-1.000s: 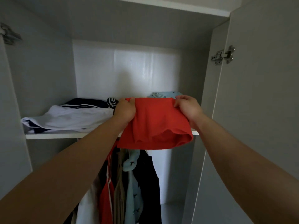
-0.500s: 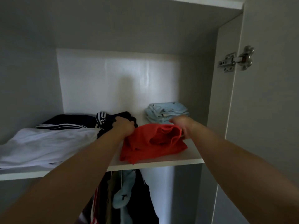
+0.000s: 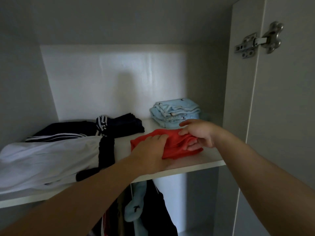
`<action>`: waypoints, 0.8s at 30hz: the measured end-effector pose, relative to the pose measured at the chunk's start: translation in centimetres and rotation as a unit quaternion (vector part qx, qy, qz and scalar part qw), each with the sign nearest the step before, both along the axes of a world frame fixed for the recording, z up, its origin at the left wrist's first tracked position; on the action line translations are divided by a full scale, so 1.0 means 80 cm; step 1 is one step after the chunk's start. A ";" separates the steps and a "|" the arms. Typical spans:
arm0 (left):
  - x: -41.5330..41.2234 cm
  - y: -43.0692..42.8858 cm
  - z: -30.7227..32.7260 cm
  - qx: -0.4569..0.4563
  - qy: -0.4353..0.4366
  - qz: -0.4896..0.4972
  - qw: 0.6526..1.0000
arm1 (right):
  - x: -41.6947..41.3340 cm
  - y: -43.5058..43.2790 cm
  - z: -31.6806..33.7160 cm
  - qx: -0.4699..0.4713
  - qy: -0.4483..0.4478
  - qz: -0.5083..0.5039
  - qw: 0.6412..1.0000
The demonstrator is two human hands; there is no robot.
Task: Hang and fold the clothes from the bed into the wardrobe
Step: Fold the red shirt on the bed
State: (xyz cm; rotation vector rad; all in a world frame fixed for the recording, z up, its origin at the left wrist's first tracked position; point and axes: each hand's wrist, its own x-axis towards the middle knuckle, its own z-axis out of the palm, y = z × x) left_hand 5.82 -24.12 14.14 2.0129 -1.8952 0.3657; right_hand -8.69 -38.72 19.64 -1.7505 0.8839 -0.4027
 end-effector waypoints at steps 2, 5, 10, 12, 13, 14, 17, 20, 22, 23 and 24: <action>0.007 0.002 0.002 -0.021 0.039 -0.024 0.999 | 0.002 -0.007 0.007 0.055 -0.071 -0.009 0.996; 0.018 0.009 0.012 -0.019 0.099 -0.049 0.994 | 0.008 -0.012 0.020 0.069 -0.097 -0.020 0.993; 0.037 0.016 0.036 -0.010 0.172 -0.005 0.985 | 0.024 -0.020 0.044 0.070 -0.090 -0.029 0.993; 0.047 0.015 0.050 0.003 0.176 0.025 0.984 | 0.030 -0.024 0.053 0.077 -0.081 -0.031 0.993; 0.053 0.014 0.058 0.009 0.173 0.041 0.984 | 0.033 -0.028 0.056 0.080 -0.077 -0.034 0.993; 0.059 0.013 0.067 0.010 0.164 0.057 0.985 | 0.037 -0.031 0.059 0.083 -0.074 -0.038 0.993; 0.075 0.003 0.094 -0.013 0.105 0.100 0.989 | 0.052 -0.041 0.070 0.077 -0.058 -0.043 0.994; 0.089 -0.016 0.120 -0.056 0.092 0.153 0.982 | 0.072 -0.051 0.083 0.073 -0.064 -0.054 0.994; 0.098 -0.029 0.133 -0.067 0.101 0.199 0.972 | 0.084 -0.060 0.090 0.088 -0.084 -0.055 0.991; 0.102 -0.036 0.137 -0.073 0.104 0.222 0.967 | 0.090 -0.065 0.090 0.101 -0.100 -0.056 0.988; 0.105 -0.043 0.139 -0.077 0.103 0.244 0.961 | 0.095 -0.070 0.090 0.114 -0.115 -0.054 0.985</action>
